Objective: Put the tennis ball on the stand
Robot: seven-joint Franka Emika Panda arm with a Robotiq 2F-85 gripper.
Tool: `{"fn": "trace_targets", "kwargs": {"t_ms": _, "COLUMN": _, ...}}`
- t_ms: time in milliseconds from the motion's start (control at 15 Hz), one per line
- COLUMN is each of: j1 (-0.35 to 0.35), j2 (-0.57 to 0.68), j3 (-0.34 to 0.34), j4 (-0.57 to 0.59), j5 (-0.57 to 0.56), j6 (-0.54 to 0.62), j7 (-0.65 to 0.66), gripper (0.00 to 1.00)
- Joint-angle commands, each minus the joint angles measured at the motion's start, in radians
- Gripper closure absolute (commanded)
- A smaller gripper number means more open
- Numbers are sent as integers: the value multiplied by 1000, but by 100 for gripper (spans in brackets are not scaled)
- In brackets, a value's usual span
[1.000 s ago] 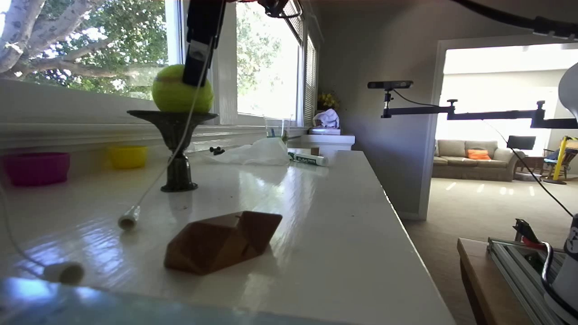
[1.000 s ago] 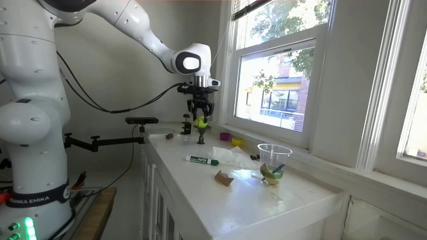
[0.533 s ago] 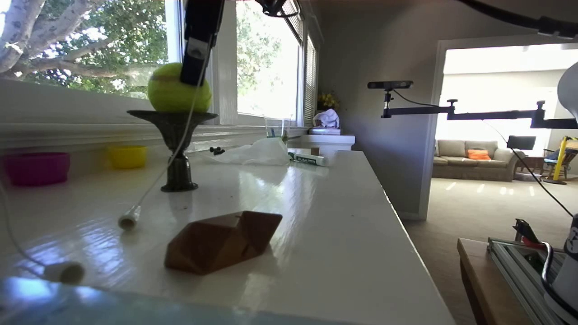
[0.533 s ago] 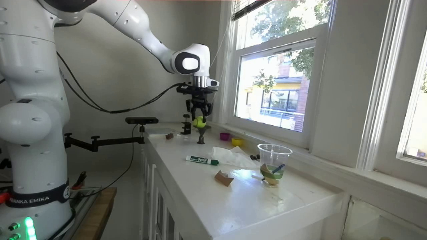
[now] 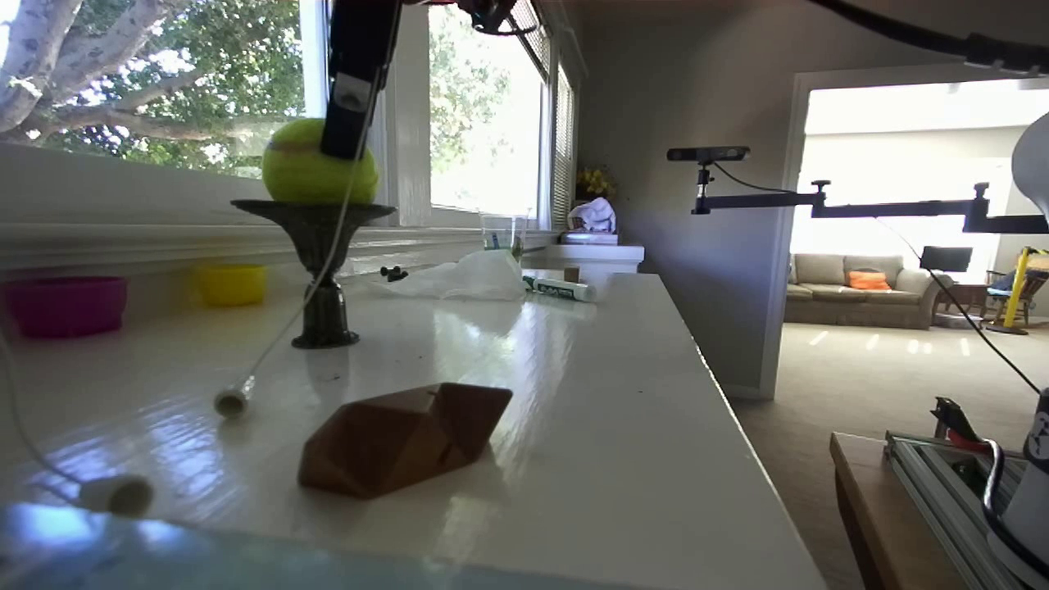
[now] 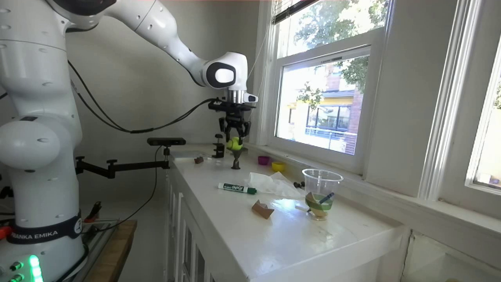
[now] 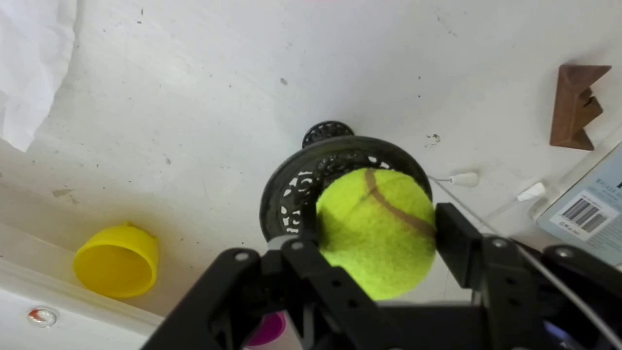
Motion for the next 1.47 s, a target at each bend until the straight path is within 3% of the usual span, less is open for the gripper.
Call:
{"fn": "trace_targets", "kwargs": {"t_ms": 0, "j1": 3, "j2": 35, "j3": -7, "j4": 45, "j5": 37, "j6": -5, "j7": -31, "gripper": 63}}
{"fn": "trace_targets", "kwargs": {"t_ms": 267, "j1": -1, "j2": 62, "j3": -3, "j4": 77, "j5": 32, "j6": -12, "j7": -27, "gripper": 63}}
{"fn": "trace_targets", "kwargs": {"t_ms": 333, "j1": -2, "j2": 69, "j3": -2, "j4": 84, "j5": 34, "j6": -15, "j7": -25, "gripper": 54}}
{"fn": "trace_targets", "kwargs": {"t_ms": 400, "j1": -3, "j2": 75, "j3": -1, "j4": 91, "j5": 35, "j6": -16, "j7": -25, "gripper": 13}}
{"fn": "trace_targets", "kwargs": {"t_ms": 600, "j1": -5, "j2": 90, "j3": 2, "j4": 105, "j5": 36, "j6": -18, "j7": -24, "gripper": 0}}
{"fn": "trace_targets", "kwargs": {"t_ms": 1000, "j1": -9, "j2": 88, "j3": 4, "j4": 109, "j5": 35, "j6": -29, "j7": -14, "gripper": 0}}
{"fn": "trace_targets", "kwargs": {"t_ms": 1400, "j1": -6, "j2": 54, "j3": 3, "j4": 92, "j5": 241, "j6": -8, "j7": -338, "gripper": 0}}
